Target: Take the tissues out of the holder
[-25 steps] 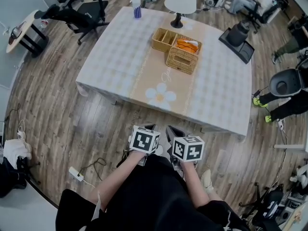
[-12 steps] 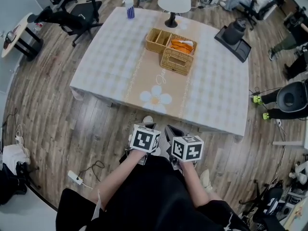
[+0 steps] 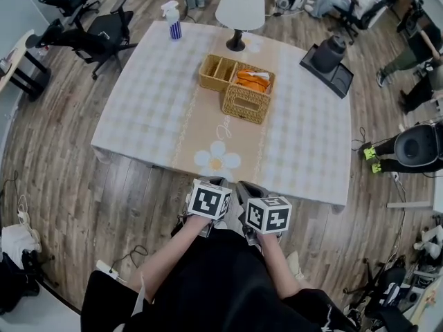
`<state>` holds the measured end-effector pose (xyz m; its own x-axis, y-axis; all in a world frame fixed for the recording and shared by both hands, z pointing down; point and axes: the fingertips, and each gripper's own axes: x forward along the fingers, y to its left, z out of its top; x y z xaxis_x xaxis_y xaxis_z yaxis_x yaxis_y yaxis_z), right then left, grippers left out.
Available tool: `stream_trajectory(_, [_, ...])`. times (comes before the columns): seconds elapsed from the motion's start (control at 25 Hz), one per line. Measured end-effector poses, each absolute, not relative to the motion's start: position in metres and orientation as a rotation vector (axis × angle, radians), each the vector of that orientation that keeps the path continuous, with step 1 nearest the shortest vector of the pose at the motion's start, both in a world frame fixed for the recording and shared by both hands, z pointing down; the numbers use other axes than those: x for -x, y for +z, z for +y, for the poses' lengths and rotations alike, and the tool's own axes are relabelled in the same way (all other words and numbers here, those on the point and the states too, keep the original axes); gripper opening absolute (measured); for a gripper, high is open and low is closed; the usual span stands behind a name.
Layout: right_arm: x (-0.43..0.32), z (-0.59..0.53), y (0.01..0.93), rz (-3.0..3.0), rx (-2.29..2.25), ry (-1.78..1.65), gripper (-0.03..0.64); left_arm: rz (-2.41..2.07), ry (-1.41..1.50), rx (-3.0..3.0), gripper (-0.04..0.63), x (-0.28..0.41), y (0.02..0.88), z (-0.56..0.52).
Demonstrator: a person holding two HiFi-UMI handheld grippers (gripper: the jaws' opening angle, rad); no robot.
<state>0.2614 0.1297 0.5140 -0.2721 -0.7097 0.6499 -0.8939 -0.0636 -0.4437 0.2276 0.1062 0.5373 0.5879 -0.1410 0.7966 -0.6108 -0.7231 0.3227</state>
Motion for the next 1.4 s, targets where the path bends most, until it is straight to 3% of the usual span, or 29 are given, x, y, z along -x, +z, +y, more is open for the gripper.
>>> stream_trajectory(1.2, [-0.312, -0.002, 0.513, -1.98, -1.732, 1.137, 0.017, -0.562, 1.036, -2.213, -0.002, -0.259, 0.546, -0.026])
stream_trajectory(1.4, [-0.325, -0.029, 0.509, -1.985, -1.728, 1.092, 0.092, -0.553, 1.03, -2.2, -0.002, -0.262, 0.547, -0.044])
